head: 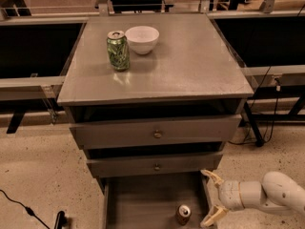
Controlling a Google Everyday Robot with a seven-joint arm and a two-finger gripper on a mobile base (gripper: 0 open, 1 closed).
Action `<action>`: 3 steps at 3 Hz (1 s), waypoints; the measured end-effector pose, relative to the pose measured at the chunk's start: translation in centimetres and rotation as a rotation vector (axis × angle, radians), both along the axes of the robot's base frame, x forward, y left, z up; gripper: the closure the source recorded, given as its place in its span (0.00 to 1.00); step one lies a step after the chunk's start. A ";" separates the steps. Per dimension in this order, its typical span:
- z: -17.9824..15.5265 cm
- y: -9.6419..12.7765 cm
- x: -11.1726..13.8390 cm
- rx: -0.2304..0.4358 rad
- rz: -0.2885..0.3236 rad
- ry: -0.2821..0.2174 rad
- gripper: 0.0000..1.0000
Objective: Pick orange can from bottom drawer and place on counter
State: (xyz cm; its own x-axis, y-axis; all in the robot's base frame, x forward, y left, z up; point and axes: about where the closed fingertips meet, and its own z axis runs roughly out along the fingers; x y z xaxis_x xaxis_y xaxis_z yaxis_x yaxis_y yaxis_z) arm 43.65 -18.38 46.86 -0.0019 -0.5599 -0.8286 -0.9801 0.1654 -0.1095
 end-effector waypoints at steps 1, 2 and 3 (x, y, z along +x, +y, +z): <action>-3.3 0.7 0.7 0.035 0.028 0.090 0.00; -9.7 1.2 1.8 0.087 0.048 0.172 0.00; -15.0 1.5 2.1 0.120 0.043 0.185 0.00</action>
Offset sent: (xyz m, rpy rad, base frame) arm 0.0310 0.0175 -0.1904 0.1692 0.2798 0.0656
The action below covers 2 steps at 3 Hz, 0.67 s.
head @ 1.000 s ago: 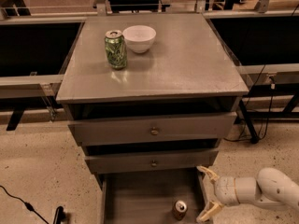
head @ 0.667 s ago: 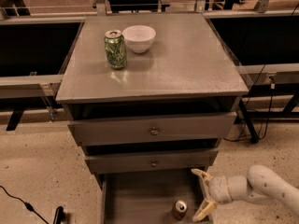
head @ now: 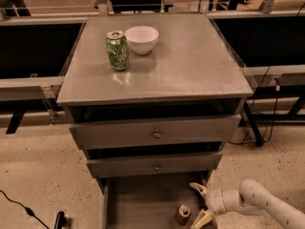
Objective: Pick orange can from bottom drawer and place on counter
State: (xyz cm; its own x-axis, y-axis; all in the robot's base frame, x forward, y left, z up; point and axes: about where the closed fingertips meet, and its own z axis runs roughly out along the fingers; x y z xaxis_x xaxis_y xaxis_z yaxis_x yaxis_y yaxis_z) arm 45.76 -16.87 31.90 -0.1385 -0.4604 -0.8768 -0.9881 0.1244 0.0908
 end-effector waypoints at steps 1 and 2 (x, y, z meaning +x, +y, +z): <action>-2.5 -0.1 0.2 0.023 -0.014 -0.058 0.00; -4.1 0.0 0.0 0.042 -0.021 -0.136 0.00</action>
Offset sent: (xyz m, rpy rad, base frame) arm -0.0022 -0.0057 -0.0594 0.0584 -0.2471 -0.0339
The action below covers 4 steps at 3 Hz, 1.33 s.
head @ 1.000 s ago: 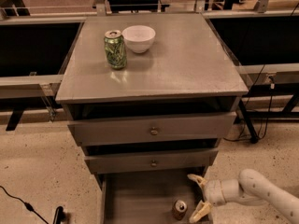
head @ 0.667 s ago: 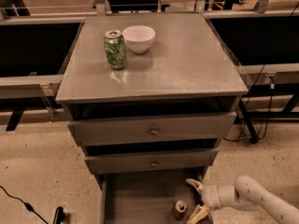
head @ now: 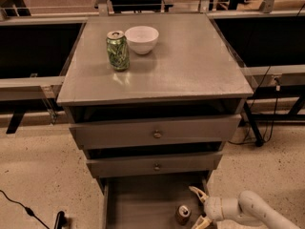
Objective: Pick orange can from bottom drawer and place on counter
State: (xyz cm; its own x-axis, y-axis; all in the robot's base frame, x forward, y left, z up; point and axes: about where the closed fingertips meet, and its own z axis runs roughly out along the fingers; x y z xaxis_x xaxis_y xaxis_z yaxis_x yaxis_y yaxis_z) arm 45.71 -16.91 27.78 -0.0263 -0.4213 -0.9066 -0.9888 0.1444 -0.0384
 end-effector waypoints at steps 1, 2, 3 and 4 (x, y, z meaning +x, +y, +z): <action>-1.7 0.6 -0.3 0.005 0.005 -0.027 0.00; -2.5 1.0 -0.2 0.005 -0.010 -0.037 0.17; -4.5 1.0 -0.1 0.006 -0.043 -0.017 0.19; -5.5 1.3 0.0 -0.003 -0.047 -0.006 0.21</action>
Offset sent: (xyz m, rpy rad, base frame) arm 0.0010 0.0088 -0.0347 -0.0035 -0.0543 -0.0359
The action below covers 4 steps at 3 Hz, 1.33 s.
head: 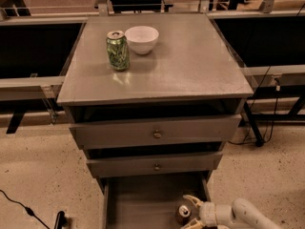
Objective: Pick orange can from bottom drawer and place on counter
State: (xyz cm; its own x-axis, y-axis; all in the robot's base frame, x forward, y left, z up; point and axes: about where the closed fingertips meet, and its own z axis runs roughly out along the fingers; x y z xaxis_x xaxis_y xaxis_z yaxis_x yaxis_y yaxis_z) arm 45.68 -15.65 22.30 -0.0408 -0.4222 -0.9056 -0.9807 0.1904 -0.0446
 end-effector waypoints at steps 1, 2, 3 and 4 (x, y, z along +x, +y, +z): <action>-0.7 0.1 0.2 0.000 -0.008 0.003 0.37; -2.1 0.6 0.7 0.001 -0.004 0.011 0.43; -2.7 0.8 0.8 0.001 0.002 0.019 0.43; -3.0 0.8 0.9 0.006 0.001 0.024 0.61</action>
Offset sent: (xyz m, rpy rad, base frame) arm 0.0101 0.0003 -0.0244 -0.0110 0.0076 -0.0147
